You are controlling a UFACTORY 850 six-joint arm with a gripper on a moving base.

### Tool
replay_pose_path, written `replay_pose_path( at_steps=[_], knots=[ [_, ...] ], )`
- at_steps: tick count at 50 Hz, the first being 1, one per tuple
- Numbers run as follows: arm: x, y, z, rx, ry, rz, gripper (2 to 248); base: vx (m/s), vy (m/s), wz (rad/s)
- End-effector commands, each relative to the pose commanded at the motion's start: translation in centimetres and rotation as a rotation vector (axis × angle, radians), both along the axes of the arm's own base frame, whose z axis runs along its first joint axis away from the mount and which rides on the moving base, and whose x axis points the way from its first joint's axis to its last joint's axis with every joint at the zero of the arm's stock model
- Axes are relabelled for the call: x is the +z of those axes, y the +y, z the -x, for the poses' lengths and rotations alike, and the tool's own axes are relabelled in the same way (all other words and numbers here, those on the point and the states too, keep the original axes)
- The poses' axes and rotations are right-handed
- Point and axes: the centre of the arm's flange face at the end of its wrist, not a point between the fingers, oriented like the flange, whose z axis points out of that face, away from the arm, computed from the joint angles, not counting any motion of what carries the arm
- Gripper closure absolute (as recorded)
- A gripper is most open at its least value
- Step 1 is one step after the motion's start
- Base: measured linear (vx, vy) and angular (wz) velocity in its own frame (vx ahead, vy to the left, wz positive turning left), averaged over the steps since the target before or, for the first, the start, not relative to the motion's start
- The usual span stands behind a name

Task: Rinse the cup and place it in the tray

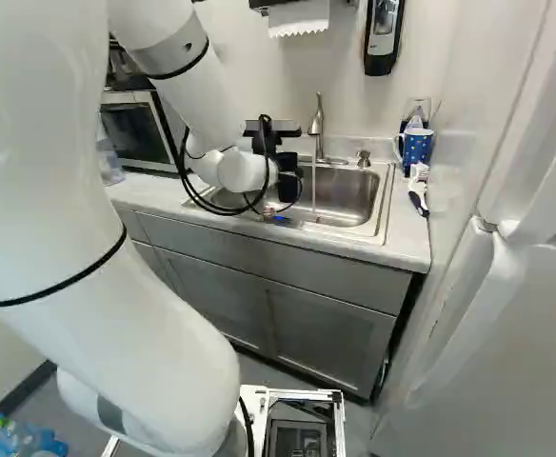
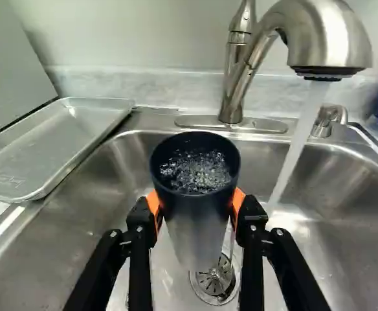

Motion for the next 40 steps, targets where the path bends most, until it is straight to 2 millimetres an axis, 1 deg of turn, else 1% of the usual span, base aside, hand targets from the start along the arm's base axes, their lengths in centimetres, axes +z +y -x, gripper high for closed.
replay_pose_path(
  at_steps=[9, 17, 30, 40],
  knots=[
    [0.6, 1.3, -0.5, 0.030, -0.013, 0.002, 127, 0.000, 0.000, 0.000],
    [1.4, 2.2, -1.3, 0.052, -0.031, 0.004, 127, 0.000, 0.000, 0.000],
    [2.8, 3.2, -2.9, 0.076, -0.061, 0.007, 127, 0.000, 0.000, 0.000],
    [3.9, 3.4, -3.0, 0.079, -0.083, 0.009, 127, 0.000, 0.000, 0.000]
  ],
)
